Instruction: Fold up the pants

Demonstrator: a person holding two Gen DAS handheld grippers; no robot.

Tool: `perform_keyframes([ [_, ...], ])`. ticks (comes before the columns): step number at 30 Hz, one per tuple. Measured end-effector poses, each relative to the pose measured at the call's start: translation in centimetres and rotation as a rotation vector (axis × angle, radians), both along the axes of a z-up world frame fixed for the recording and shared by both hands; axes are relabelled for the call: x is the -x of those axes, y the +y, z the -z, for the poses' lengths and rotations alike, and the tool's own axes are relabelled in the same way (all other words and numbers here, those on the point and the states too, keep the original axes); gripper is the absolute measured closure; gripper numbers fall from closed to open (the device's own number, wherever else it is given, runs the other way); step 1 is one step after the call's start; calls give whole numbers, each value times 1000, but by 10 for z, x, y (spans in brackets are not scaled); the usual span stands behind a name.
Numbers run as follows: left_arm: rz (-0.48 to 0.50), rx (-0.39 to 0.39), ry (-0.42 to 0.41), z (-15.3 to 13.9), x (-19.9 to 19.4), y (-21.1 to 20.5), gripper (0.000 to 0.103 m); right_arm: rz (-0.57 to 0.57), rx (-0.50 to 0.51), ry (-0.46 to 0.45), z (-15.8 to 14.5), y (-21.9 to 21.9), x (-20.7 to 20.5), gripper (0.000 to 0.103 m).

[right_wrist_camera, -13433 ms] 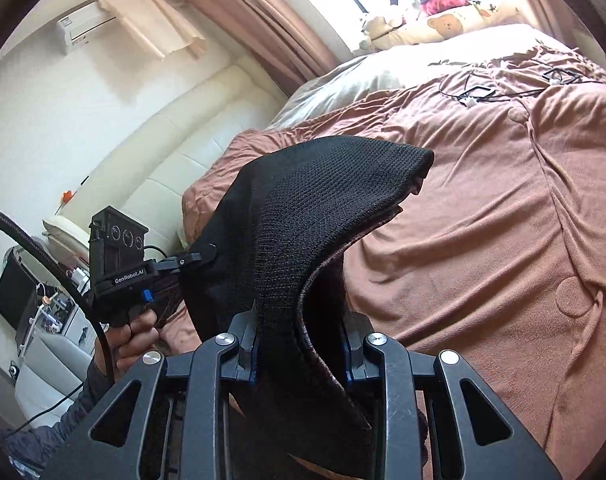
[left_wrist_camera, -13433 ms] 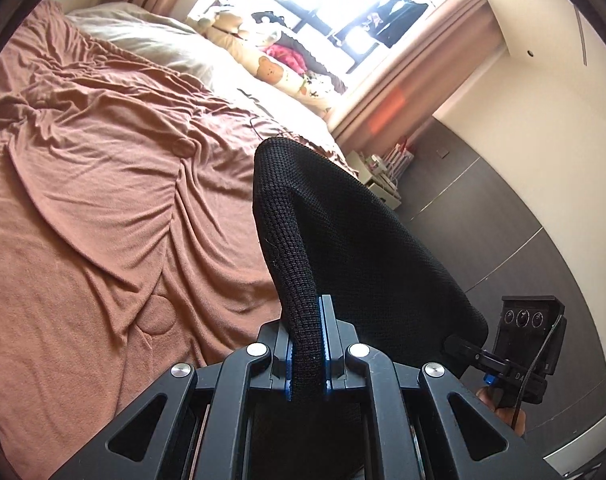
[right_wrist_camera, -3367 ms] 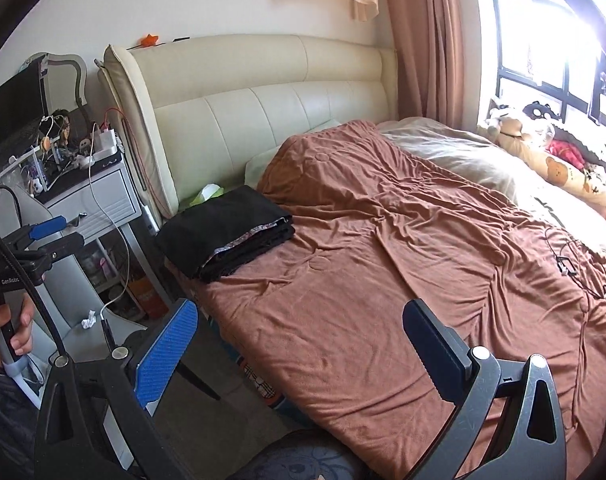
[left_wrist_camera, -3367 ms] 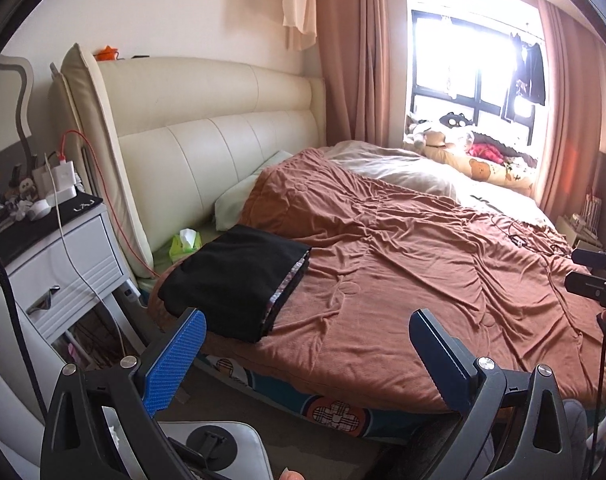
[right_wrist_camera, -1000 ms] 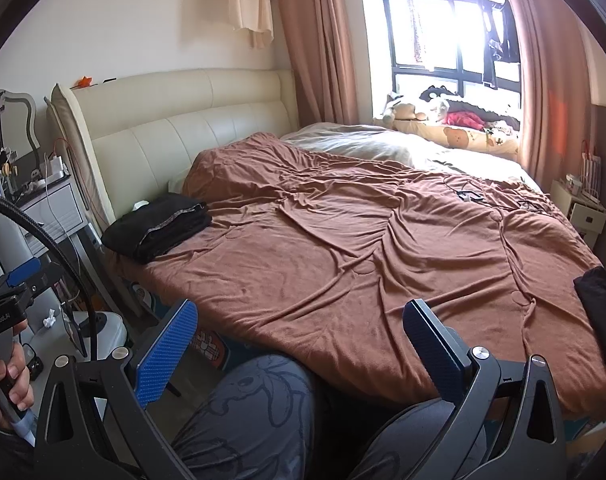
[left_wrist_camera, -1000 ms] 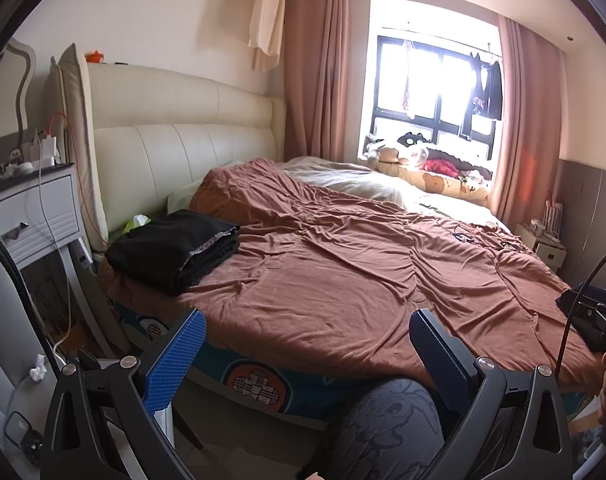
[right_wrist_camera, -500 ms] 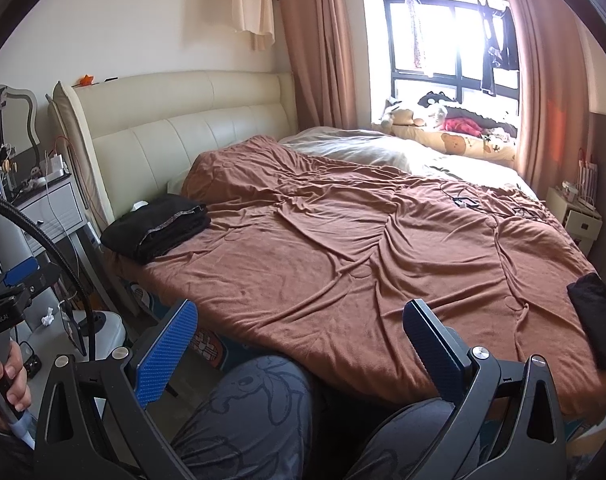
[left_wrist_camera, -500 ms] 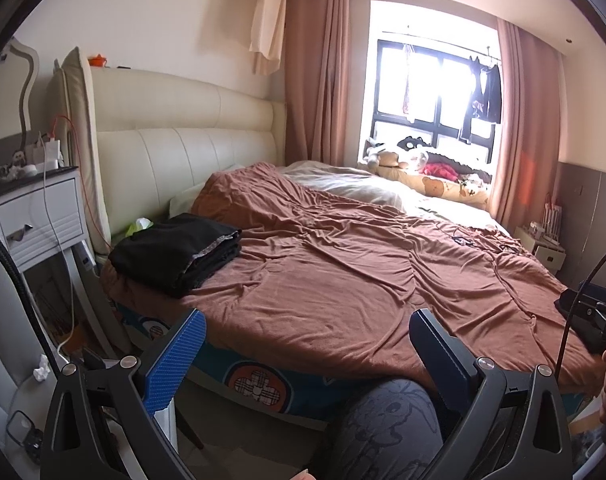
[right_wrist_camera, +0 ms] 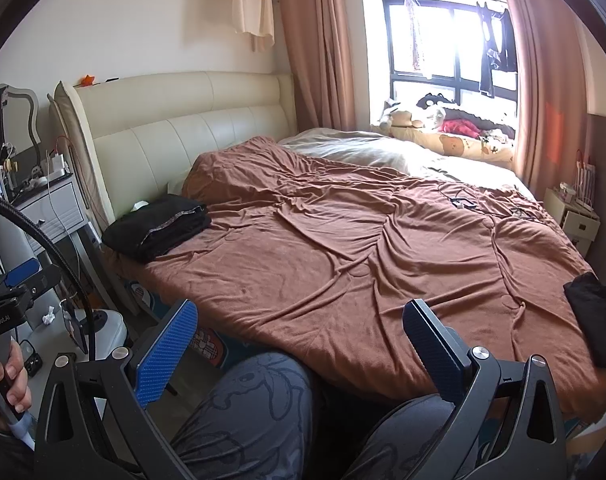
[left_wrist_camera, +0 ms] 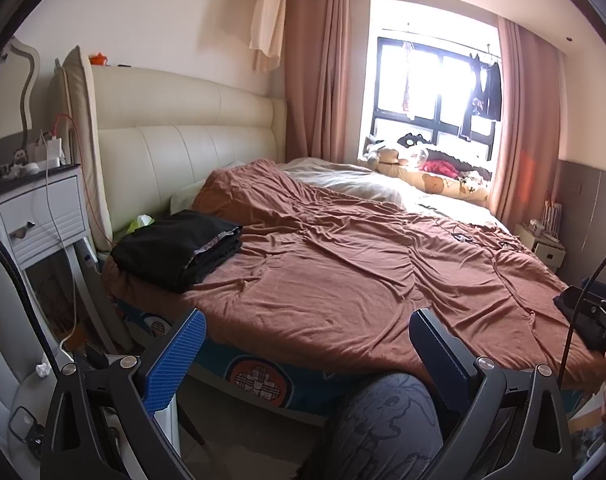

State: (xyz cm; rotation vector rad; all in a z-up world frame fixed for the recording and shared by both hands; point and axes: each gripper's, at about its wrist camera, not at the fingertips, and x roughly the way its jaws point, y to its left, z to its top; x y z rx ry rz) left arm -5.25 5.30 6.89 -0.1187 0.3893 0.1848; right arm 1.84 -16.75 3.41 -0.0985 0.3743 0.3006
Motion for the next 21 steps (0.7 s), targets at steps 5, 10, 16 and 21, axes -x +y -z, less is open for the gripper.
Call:
perform_keyframes([
  [5, 8, -7, 5, -1, 3, -4, 0, -6, -8, 11, 0, -1, 1, 0],
  [10, 13, -14, 9, -2, 4, -5, 0, -7, -2, 4, -1, 0, 7, 0],
  [16, 14, -15, 4, -3, 6, -7, 0, -3, 11, 1, -1, 1, 9, 0],
  [21, 13, -11, 13, -4, 6, -7, 0, 2, 17, -6, 0, 2, 9, 0],
])
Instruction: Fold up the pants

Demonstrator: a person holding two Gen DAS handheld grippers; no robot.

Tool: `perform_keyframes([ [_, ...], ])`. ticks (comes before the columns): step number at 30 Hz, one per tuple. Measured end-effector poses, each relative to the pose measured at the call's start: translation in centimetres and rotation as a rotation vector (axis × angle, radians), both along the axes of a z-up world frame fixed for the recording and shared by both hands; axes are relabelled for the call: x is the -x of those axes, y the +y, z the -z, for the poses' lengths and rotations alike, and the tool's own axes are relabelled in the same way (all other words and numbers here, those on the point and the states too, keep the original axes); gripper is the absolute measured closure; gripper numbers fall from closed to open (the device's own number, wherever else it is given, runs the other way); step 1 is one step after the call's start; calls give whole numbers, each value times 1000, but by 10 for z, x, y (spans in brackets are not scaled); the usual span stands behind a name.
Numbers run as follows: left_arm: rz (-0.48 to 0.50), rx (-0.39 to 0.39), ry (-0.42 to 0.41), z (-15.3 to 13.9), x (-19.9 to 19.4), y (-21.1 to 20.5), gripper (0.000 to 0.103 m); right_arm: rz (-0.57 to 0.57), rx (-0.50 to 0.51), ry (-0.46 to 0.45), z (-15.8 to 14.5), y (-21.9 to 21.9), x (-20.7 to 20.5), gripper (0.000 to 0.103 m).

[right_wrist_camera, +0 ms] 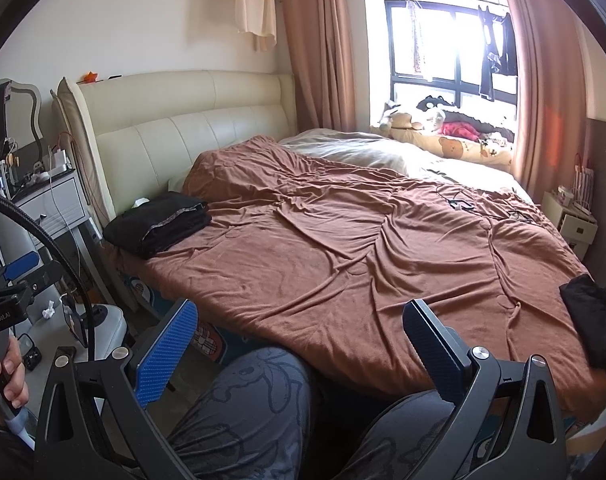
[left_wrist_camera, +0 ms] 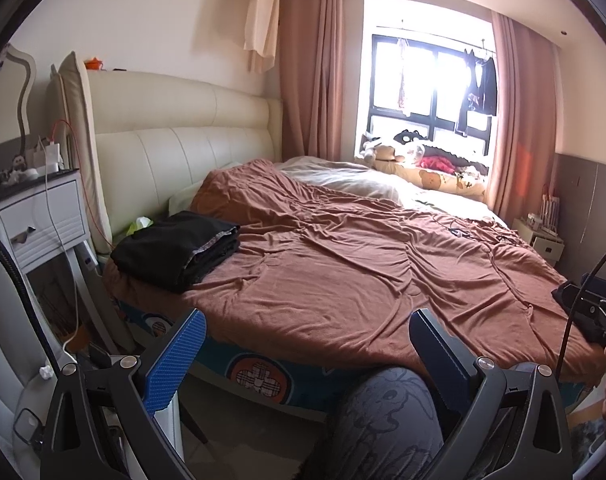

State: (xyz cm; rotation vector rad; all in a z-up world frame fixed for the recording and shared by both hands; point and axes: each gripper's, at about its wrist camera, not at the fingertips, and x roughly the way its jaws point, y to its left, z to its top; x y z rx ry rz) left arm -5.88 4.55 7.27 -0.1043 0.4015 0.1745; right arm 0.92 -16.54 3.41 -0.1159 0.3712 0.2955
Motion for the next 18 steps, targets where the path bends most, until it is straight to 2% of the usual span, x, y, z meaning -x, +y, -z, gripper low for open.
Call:
perform_keyframes([
  [18, 10, -19, -10, -4, 7, -5, 0, -4, -8, -1, 0, -1, 8, 0],
])
